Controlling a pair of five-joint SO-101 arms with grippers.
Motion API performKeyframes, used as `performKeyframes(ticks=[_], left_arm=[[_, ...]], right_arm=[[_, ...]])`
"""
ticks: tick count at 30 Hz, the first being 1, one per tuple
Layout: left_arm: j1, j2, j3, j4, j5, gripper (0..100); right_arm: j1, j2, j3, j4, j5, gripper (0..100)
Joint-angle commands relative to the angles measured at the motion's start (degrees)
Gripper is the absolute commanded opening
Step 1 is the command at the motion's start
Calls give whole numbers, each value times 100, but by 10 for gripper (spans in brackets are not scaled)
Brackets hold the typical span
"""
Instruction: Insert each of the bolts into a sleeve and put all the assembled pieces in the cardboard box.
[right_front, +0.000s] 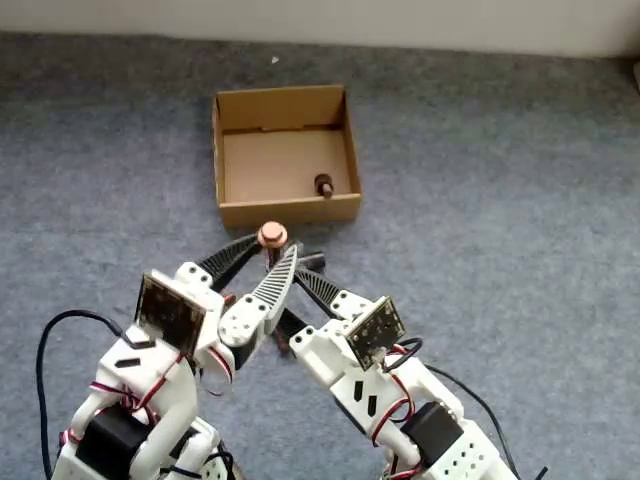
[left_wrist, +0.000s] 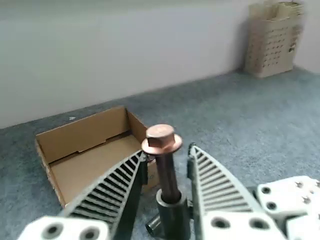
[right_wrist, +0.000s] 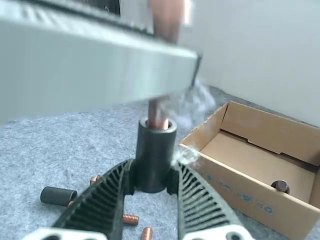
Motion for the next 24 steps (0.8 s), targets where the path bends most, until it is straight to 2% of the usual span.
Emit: performKeyframes(ticks=[1, 6, 10, 14, 16, 19, 24], left_arm=[[-708, -13, -66, 88, 18, 204], [-796, -31, -66, 185, 18, 204], [-848, -40, -303, 484, 18, 203], [-1516, -40, -585, 826, 167, 196], [-1903, -13, -576, 862, 343, 166], [-2000, -31, -312, 949, 325, 99], [-2105, -40, 356, 1275, -422, 3]], right_arm=[[-22, -163, 470, -163, 70, 5], [-13, -163, 488, -163, 70, 5], [330, -163, 479, -163, 44, 5], [822, -145, 470, -163, 35, 5], [963, -145, 462, -163, 35, 5], [1068, -119, 171, -312, 44, 5], [1112, -40, -567, -374, 79, 5]])
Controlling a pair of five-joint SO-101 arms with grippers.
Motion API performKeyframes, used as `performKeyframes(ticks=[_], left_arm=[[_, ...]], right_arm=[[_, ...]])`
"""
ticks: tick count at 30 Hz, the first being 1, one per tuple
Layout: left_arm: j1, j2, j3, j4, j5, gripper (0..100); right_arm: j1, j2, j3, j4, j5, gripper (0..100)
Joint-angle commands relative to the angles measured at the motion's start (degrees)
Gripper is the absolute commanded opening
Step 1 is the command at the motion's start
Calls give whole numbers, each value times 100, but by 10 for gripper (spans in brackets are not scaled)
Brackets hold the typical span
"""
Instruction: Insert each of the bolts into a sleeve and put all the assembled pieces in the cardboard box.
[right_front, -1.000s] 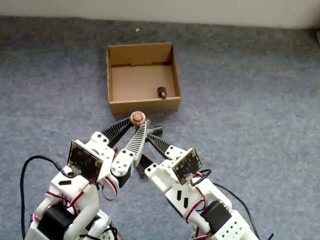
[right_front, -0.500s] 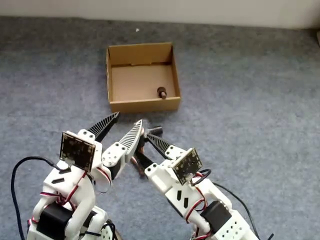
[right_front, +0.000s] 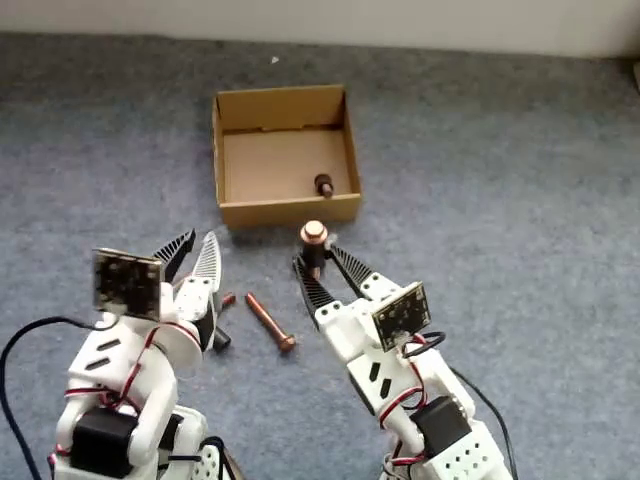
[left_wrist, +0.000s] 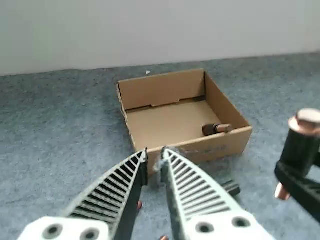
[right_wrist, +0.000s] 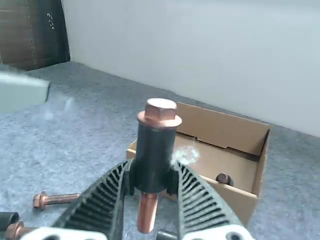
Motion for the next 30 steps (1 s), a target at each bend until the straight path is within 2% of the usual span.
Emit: performKeyframes(ticks=[1, 5, 15, 23, 30], left_arm=[[-171, 4, 470, 325, -527, 6], [-497, 4, 725, 334, -510, 14], [-1631, 4, 963, 316, -510, 17], [-1684, 4, 1253, -62, -510, 17], [-1710, 4, 1235, -70, -510, 17]], right_arm=[[66, 119, -585, -251, 79, 5], [84, 1446, -1288, -892, 79, 5], [347, 6527, -4031, -2193, 44, 6], [418, 9780, -6018, -2941, 44, 6], [576, 11371, -7160, -2941, 35, 6]])
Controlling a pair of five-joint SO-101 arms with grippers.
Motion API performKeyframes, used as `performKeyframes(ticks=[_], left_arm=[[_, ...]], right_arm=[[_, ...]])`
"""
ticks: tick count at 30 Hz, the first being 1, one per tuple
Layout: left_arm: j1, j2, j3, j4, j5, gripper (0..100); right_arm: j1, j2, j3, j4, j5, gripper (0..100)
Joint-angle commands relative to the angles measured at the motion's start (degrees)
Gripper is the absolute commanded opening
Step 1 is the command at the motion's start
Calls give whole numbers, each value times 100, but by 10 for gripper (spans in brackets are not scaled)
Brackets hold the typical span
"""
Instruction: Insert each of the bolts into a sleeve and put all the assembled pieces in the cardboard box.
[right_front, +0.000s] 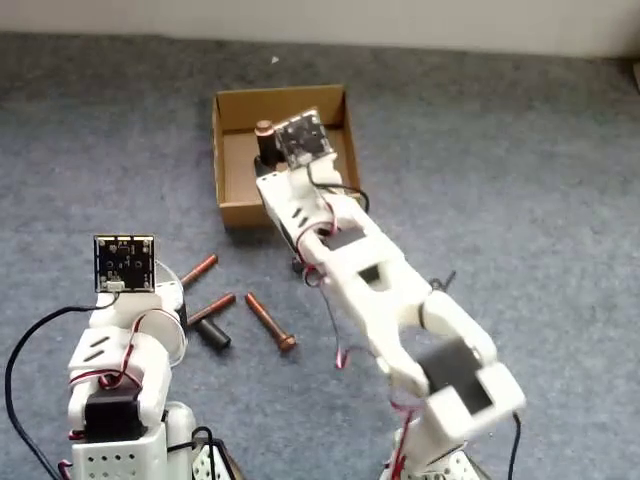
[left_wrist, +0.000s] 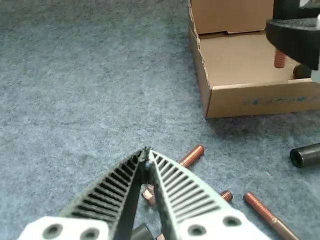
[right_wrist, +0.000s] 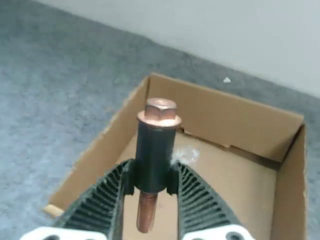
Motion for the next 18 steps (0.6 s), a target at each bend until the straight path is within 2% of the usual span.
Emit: performKeyframes(ticks=[1, 5, 9, 13, 18], left_arm=[[-66, -31, -48, -123, -44, 17], [-66, -31, -57, -123, -44, 17], [-57, -31, -57, -123, -44, 17], [-57, -31, -48, -123, -44, 17], [-66, -31, -40, -123, -44, 17]], right_arm=[[224, 286, -673, -145, 35, 7], [338, 514, -760, -136, 35, 12], [356, 505, -734, -40, 35, 107], [356, 400, -778, 752, 35, 126], [356, -708, -734, 1473, 35, 126]])
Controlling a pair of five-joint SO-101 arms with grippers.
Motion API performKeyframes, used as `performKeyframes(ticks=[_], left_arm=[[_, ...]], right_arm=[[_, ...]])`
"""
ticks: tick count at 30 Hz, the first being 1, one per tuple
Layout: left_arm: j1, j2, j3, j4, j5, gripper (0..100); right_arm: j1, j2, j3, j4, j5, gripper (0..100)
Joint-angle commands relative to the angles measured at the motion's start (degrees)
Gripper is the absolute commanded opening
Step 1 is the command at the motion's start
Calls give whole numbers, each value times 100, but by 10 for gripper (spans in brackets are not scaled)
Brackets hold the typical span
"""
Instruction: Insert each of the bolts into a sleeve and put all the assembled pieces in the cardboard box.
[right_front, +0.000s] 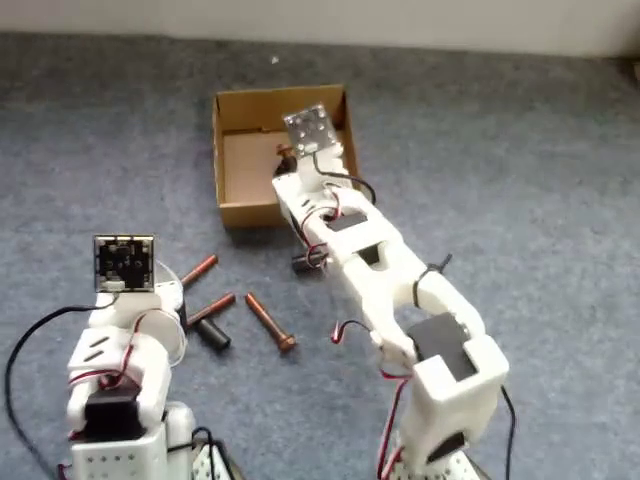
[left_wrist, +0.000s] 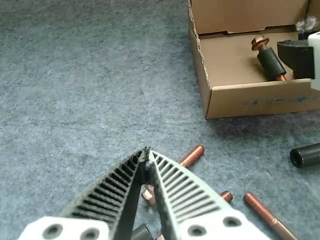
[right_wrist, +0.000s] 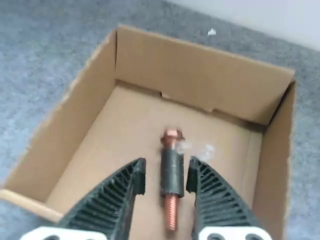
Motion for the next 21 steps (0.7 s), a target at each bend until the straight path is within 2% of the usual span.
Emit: performKeyframes(ticks=[1, 10, 17, 21], left_arm=[[-66, -31, -40, -123, -44, 17], [-66, -31, -40, -123, -44, 17], [-66, -31, -40, -123, -53, 18], [-66, -31, -31, -123, -62, 18]], right_arm=[[57, -1226, -189, 505, 35, 126], [66, -3336, 295, 3345, 70, 104], [31, -3626, 497, 5323, 105, 106], [-242, -3178, 505, 5886, 1196, 106]])
